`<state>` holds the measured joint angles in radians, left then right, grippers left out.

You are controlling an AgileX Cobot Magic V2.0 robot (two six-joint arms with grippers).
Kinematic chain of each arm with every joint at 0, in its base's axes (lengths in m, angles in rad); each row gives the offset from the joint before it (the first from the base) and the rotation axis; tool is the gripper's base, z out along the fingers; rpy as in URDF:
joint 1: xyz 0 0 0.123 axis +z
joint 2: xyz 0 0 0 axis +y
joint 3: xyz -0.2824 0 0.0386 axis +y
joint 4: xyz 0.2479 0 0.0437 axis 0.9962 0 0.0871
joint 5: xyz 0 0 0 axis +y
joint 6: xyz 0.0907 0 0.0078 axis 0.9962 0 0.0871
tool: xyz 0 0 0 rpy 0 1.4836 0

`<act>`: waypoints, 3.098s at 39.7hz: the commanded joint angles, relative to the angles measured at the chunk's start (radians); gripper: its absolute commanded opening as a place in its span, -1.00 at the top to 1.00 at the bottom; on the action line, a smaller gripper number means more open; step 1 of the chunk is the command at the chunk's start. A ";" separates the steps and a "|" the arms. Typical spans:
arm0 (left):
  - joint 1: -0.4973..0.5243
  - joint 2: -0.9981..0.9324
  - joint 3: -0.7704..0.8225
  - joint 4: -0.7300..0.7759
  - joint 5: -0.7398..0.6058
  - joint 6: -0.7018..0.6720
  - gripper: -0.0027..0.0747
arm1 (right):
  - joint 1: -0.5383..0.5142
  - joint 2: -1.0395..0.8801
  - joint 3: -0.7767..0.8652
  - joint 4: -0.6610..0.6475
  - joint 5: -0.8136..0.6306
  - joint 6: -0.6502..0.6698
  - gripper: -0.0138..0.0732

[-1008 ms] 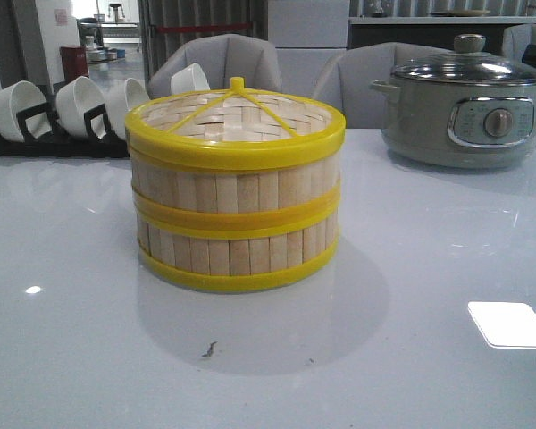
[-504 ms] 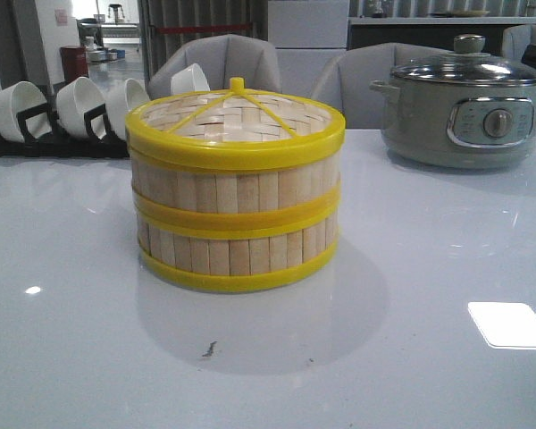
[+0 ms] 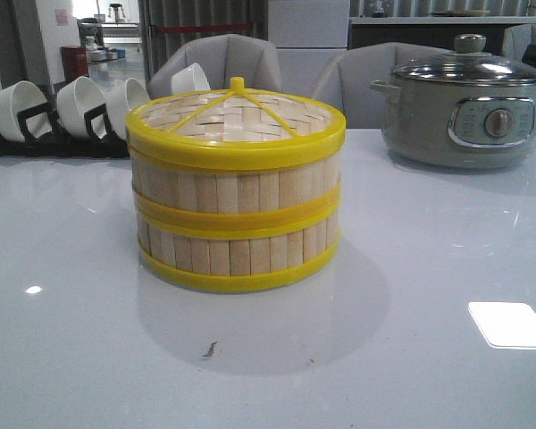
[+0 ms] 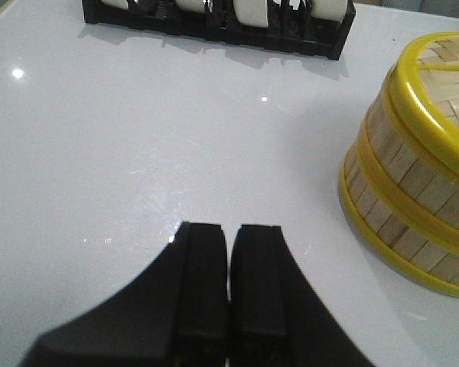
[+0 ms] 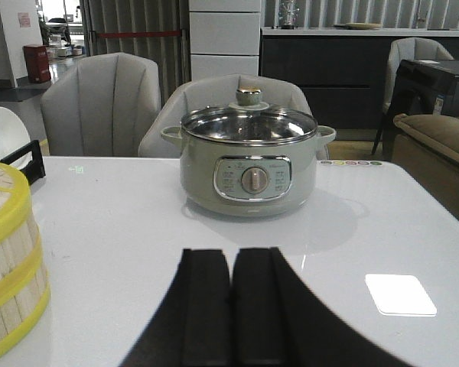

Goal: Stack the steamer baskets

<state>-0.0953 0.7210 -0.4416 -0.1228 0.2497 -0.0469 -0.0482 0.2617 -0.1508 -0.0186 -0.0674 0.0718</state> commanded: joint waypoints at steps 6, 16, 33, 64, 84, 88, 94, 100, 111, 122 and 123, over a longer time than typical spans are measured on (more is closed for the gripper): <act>0.000 -0.005 -0.028 -0.004 -0.086 -0.006 0.72 | -0.005 0.005 -0.026 -0.009 -0.089 -0.005 0.55; 0.000 -0.005 -0.028 -0.004 -0.086 -0.006 0.72 | -0.005 0.005 -0.026 -0.009 -0.089 -0.005 0.55; 0.000 -0.129 -0.027 0.000 -0.276 -0.002 0.72 | -0.005 0.005 -0.026 -0.009 -0.089 -0.005 0.55; 0.002 -0.716 0.449 0.037 -0.440 0.097 0.72 | -0.005 0.005 -0.026 -0.009 -0.089 -0.005 0.55; 0.002 -0.738 0.449 0.101 -0.410 0.162 0.71 | -0.005 0.005 -0.024 -0.009 -0.088 -0.005 0.55; 0.002 -0.738 0.449 0.101 -0.381 0.162 0.71 | -0.005 0.005 -0.024 -0.009 -0.088 -0.005 0.55; 0.002 -0.738 0.449 0.101 -0.321 0.162 0.72 | -0.005 0.005 -0.024 -0.009 -0.088 -0.005 0.55; 0.002 -0.738 0.449 0.160 -0.291 0.162 0.72 | -0.005 0.005 -0.024 -0.009 -0.088 -0.005 0.55; 0.002 -0.738 0.449 0.175 -0.283 0.162 0.72 | -0.005 0.005 -0.024 -0.009 -0.088 -0.005 0.55; 0.002 -0.738 0.449 0.175 -0.283 0.162 0.72 | -0.005 0.005 -0.024 -0.009 -0.088 -0.005 0.55; 0.002 -0.738 0.449 0.175 -0.283 0.162 0.72 | -0.005 0.005 -0.024 -0.009 -0.088 -0.005 0.55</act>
<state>-0.0947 -0.0041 0.0067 0.0529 0.0439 0.1167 -0.0482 0.2617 -0.1469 -0.0186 -0.0674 0.0702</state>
